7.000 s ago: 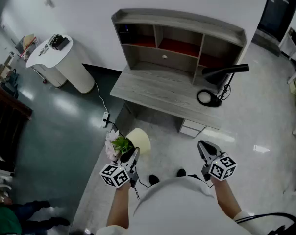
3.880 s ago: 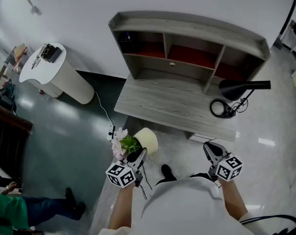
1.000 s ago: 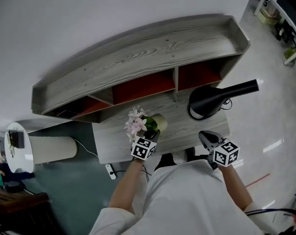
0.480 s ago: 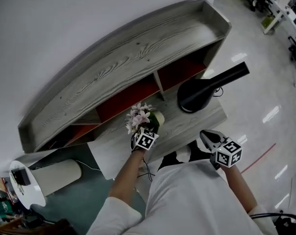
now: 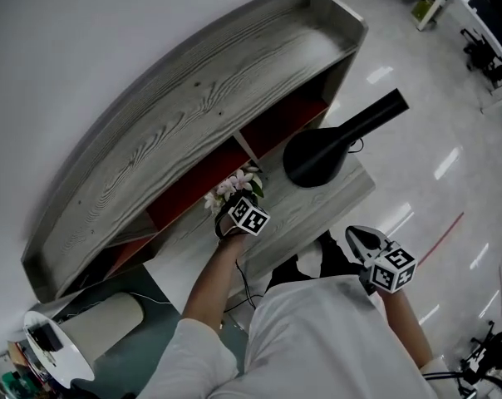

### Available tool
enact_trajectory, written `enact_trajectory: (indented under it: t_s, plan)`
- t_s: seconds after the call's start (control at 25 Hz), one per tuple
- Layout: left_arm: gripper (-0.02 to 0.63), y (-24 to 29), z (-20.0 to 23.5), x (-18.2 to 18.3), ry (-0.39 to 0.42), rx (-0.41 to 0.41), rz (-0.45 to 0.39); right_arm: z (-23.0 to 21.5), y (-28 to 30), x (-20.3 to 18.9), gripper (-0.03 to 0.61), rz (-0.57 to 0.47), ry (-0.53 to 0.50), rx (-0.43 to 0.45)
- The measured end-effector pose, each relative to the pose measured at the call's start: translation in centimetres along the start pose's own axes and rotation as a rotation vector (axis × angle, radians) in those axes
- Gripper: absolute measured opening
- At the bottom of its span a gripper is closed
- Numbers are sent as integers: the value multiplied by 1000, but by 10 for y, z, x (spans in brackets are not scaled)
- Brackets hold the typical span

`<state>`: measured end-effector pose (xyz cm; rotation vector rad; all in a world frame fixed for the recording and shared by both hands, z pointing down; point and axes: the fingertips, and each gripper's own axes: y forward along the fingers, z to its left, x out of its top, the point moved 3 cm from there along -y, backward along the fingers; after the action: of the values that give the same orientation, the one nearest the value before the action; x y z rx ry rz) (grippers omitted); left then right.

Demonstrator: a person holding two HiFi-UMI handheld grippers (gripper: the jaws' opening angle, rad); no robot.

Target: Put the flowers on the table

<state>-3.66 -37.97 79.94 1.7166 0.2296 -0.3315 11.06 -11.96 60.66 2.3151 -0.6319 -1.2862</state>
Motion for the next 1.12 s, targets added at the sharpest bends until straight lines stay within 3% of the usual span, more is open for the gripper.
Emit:
enact_trajectory:
  t_s: [0.28,0.64,0.8,1.12]
  plan:
    - [54,24,4,2,102,24,48,-10,-12,-11,20,-10,42,-48]
    - [60,29,0,1,150,51,53,-18,-8,-13,20,11,29,-38]
    - [138,25,-7,1,143,50,51,-21,-6,-7,20,14,12,-14]
    - [144,-16,-11,9,43,124,6,-36,-7,14,20,-1,-39,51]
